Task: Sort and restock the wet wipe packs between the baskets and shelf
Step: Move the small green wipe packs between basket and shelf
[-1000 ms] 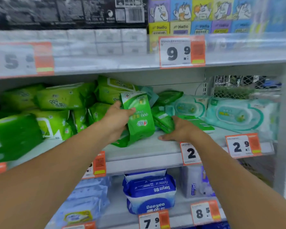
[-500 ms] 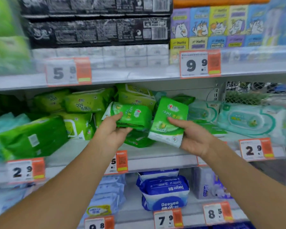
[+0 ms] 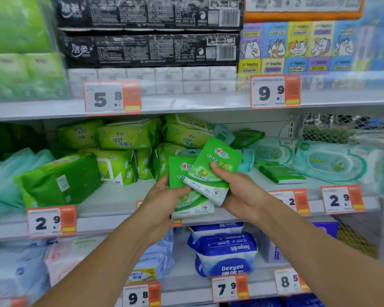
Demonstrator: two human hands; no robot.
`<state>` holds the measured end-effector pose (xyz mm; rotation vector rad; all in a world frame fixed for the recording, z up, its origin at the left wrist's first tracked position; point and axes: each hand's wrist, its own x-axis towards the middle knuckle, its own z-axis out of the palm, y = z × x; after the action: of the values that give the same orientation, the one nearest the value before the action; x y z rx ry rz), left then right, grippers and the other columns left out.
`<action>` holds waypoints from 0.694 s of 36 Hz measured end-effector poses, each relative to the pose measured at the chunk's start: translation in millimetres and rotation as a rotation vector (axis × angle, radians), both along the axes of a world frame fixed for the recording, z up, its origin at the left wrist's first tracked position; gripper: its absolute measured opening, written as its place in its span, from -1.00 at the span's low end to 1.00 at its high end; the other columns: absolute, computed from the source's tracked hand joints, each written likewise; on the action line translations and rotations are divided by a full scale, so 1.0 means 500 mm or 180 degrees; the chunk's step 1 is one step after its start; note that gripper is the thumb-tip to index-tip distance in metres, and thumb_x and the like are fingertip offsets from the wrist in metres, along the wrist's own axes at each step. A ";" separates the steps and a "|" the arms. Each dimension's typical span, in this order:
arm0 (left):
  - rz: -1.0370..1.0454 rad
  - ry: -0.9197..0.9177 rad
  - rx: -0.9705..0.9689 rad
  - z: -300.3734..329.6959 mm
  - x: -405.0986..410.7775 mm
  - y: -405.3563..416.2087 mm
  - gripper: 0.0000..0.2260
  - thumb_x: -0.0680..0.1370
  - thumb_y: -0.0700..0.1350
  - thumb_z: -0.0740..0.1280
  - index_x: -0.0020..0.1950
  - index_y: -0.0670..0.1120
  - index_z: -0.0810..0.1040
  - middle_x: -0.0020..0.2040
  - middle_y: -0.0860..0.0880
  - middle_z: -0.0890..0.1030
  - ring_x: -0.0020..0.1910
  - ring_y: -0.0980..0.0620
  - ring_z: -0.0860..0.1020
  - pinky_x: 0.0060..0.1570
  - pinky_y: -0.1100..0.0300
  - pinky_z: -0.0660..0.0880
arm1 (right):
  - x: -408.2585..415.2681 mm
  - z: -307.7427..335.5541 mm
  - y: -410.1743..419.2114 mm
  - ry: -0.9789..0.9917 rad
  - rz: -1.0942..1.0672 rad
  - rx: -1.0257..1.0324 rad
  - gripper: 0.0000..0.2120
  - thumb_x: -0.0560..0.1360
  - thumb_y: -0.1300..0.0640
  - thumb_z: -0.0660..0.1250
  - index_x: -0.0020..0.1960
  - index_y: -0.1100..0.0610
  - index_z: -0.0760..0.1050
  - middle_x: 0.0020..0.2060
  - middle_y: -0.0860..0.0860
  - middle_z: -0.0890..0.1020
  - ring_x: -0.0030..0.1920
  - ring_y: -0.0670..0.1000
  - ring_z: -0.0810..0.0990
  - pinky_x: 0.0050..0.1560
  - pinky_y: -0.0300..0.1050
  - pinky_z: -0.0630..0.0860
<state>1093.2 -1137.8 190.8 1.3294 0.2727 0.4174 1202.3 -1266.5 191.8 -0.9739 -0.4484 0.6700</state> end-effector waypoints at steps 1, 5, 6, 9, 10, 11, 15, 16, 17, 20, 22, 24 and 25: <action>0.0041 -0.0042 -0.0233 -0.004 0.003 0.000 -0.73 0.59 -0.23 0.33 0.26 0.00 0.56 0.03 -0.05 0.72 -0.02 -0.09 0.70 -0.09 0.02 0.63 | -0.004 0.000 0.006 -0.0117 0.0049 -0.0109 -0.65 0.56 0.09 0.36 0.29 0.20 0.56 0.15 0.16 0.68 0.16 0.16 0.67 0.16 0.14 0.60; -0.0136 -0.0036 -0.0572 -0.012 0.005 0.009 -0.67 0.56 0.12 0.32 0.23 -0.03 0.60 0.06 -0.11 0.71 0.00 -0.14 0.69 -0.15 0.02 0.65 | -0.013 0.008 0.024 -0.0559 0.0090 -0.0542 -0.63 0.56 0.06 0.36 0.31 0.20 0.54 0.14 0.11 0.69 0.17 0.11 0.67 0.25 0.11 0.54; -0.0059 -0.0138 -0.0329 -0.018 0.009 0.013 -0.67 0.52 0.04 0.40 0.23 -0.04 0.58 0.07 -0.11 0.71 0.01 -0.12 0.69 -0.10 0.00 0.65 | -0.012 0.015 0.026 -0.0662 0.0149 -0.0639 -0.62 0.57 0.04 0.34 0.31 0.21 0.54 0.15 0.13 0.69 0.17 0.12 0.66 0.26 0.10 0.54; 0.0256 -0.0404 0.0148 -0.034 0.023 0.029 -0.49 0.35 -0.21 0.54 0.28 -0.08 0.51 0.08 -0.08 0.71 0.05 -0.10 0.68 0.14 -0.12 0.58 | 0.025 0.043 0.012 -0.1064 -0.0374 -0.1122 -0.51 0.62 -0.15 0.21 0.22 0.26 0.58 0.06 0.17 0.70 0.02 0.14 0.70 0.09 0.08 0.62; 0.0333 -0.0467 0.0163 -0.037 0.027 0.033 -0.47 0.34 -0.24 0.55 0.27 -0.07 0.50 0.08 -0.06 0.71 0.07 -0.09 0.68 0.19 -0.14 0.55 | 0.053 0.051 -0.006 -0.1370 -0.0966 -0.1444 -0.44 0.61 -0.22 0.20 0.14 0.29 0.59 0.00 0.21 0.70 -0.09 0.14 0.68 -0.01 0.09 0.63; 0.0391 -0.0525 0.0183 -0.040 0.030 0.036 -0.47 0.34 -0.27 0.56 0.26 -0.05 0.50 0.08 -0.05 0.71 0.08 -0.08 0.67 0.21 -0.15 0.54 | 0.085 0.057 -0.027 -0.1799 -0.1678 -0.1876 -0.40 0.59 -0.26 0.21 0.04 0.32 0.60 -0.06 0.26 0.68 -0.17 0.15 0.64 -0.06 0.12 0.60; 0.0494 -0.0657 0.0324 -0.052 0.042 0.047 -0.45 0.34 -0.29 0.57 0.25 -0.03 0.47 0.08 -0.02 0.70 0.06 -0.03 0.68 0.16 -0.11 0.57 | 0.248 0.025 -0.152 -0.2580 -0.2734 -0.4363 -0.38 0.40 -0.35 0.38 0.05 0.23 0.55 0.01 0.24 0.64 0.09 0.26 0.61 0.05 0.06 0.50; 0.0495 -0.0666 0.0344 -0.054 0.045 0.050 -0.45 0.34 -0.29 0.57 0.25 -0.02 0.48 0.07 -0.01 0.70 0.05 -0.02 0.68 0.15 -0.10 0.58 | 0.288 0.005 -0.177 -0.2436 -0.2440 -0.4881 -0.23 0.30 -0.46 0.39 0.18 0.17 0.53 0.14 0.21 0.62 0.18 0.25 0.58 0.17 0.05 0.49; 0.0488 -0.0689 0.0346 -0.056 0.047 0.051 -0.45 0.33 -0.29 0.57 0.25 -0.02 0.48 0.07 -0.01 0.70 0.05 -0.02 0.68 0.15 -0.10 0.58 | 0.320 -0.011 -0.193 -0.2331 -0.2149 -0.5214 -0.08 0.18 -0.56 0.36 0.25 0.11 0.51 0.21 0.17 0.60 0.22 0.22 0.57 0.25 0.04 0.48; 0.0456 -0.0727 0.0392 -0.057 0.049 0.054 -0.45 0.34 -0.30 0.57 0.26 -0.01 0.48 0.08 0.00 0.70 0.06 -0.02 0.68 0.14 -0.08 0.58 | 0.363 -0.023 -0.199 -0.2547 -0.1698 -0.5460 -0.19 0.31 -0.49 0.33 0.28 0.11 0.53 0.22 0.14 0.60 0.21 0.17 0.57 0.21 -0.07 0.48; 0.0427 -0.0741 0.0421 -0.057 0.044 0.053 -0.45 0.35 -0.30 0.56 0.26 0.00 0.48 0.08 0.01 0.70 0.06 -0.01 0.68 0.13 -0.07 0.58 | 0.335 0.006 -0.181 -0.2618 -0.1908 -0.5332 -0.40 0.52 -0.28 0.28 0.26 0.22 0.52 0.20 0.19 0.59 0.18 0.18 0.56 0.06 -0.12 0.46; 0.0470 -0.0745 0.0365 -0.058 0.038 0.056 -0.46 0.36 -0.30 0.55 0.26 0.00 0.48 0.06 0.01 0.71 0.04 -0.01 0.68 0.12 -0.07 0.58 | 0.294 0.038 -0.165 -0.2347 -0.1827 -0.4846 -0.52 0.56 -0.19 0.26 0.17 0.22 0.51 0.06 0.21 0.55 0.03 0.18 0.55 -0.06 -0.11 0.43; 0.0515 -0.0746 0.0303 -0.058 0.035 0.058 -0.47 0.36 -0.29 0.55 0.26 -0.01 0.49 0.05 0.01 0.71 0.03 -0.01 0.69 0.11 -0.07 0.59 | 0.271 0.052 -0.161 -0.1939 -0.1721 -0.4180 -0.57 0.57 -0.15 0.26 0.18 0.21 0.50 0.01 0.20 0.53 -0.04 0.18 0.54 -0.09 -0.08 0.44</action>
<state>1110.6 -1108.7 161.7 1.3416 0.1665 0.7246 1337.7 -1347.1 217.7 -2.4675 -0.1969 0.0689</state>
